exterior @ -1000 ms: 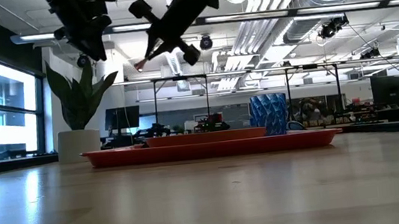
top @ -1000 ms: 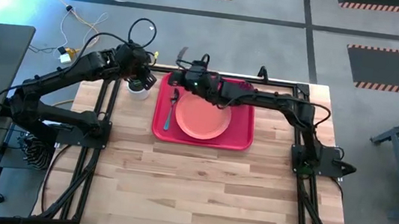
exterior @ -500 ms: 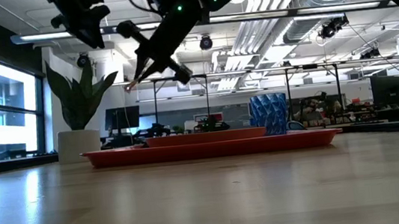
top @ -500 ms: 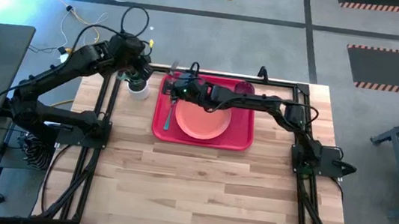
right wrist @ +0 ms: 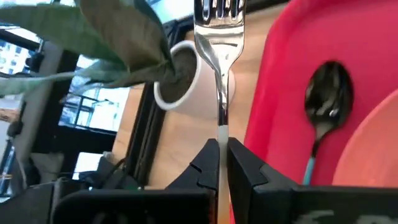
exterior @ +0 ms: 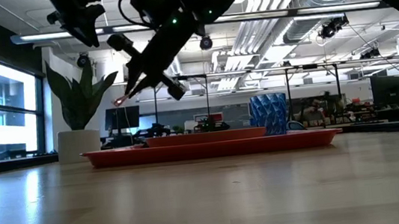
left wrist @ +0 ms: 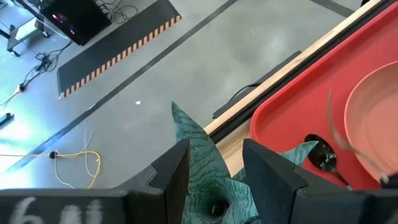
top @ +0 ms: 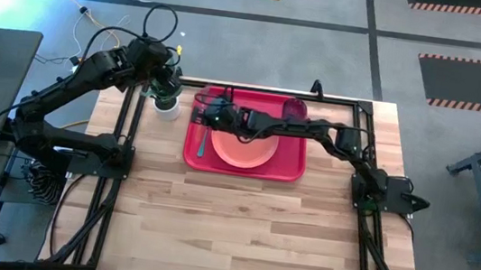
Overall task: Pick and place plate/cup/fork/spoon on tray
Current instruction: Put the orange fork on the pink tray to the left side of the blue spoon
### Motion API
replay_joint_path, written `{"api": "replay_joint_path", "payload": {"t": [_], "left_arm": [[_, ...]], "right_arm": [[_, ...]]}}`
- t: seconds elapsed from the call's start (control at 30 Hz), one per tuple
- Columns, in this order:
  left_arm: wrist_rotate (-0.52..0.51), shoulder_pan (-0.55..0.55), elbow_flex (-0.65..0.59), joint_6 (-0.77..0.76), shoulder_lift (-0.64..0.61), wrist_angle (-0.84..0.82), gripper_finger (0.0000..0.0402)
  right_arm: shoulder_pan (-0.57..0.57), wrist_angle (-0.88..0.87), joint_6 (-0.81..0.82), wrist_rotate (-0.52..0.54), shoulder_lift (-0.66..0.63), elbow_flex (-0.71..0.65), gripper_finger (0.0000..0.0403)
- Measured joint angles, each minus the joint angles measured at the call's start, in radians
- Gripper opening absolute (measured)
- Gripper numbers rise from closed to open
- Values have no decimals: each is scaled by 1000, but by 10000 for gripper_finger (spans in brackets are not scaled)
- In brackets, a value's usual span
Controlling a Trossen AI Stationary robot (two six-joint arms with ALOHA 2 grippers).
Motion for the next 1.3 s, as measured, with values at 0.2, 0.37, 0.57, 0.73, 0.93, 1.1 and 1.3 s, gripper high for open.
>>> {"api": "replay_joint_path", "payload": {"t": [0.2, 0.37, 0.57, 0.73, 0.93, 1.1, 1.3], "left_arm": [[1, 0, 0, 0, 0, 0, 141], [9, 0, 0, -1, 0, -2, 141], [23, 0, 0, -2, 0, -3, 141], [24, 0, 0, -1, 0, -3, 141], [25, 0, 0, -1, 0, -7, 141], [25, 0, 0, -1, 0, -9, 141], [26, 0, 0, -1, 0, -9, 141]], "right_arm": [[18, 1, 34, -27, 31, -1, 0], [22, -4, 39, -3, 29, -1, 0], [23, 12, 65, 3, 54, -1, 0], [25, 77, 107, -25, 89, -1, 0], [25, 65, 127, -52, 107, -1, 0], [16, 38, 133, -61, 105, -1, 0], [8, 21, 163, -80, 105, -1, 0]]}}
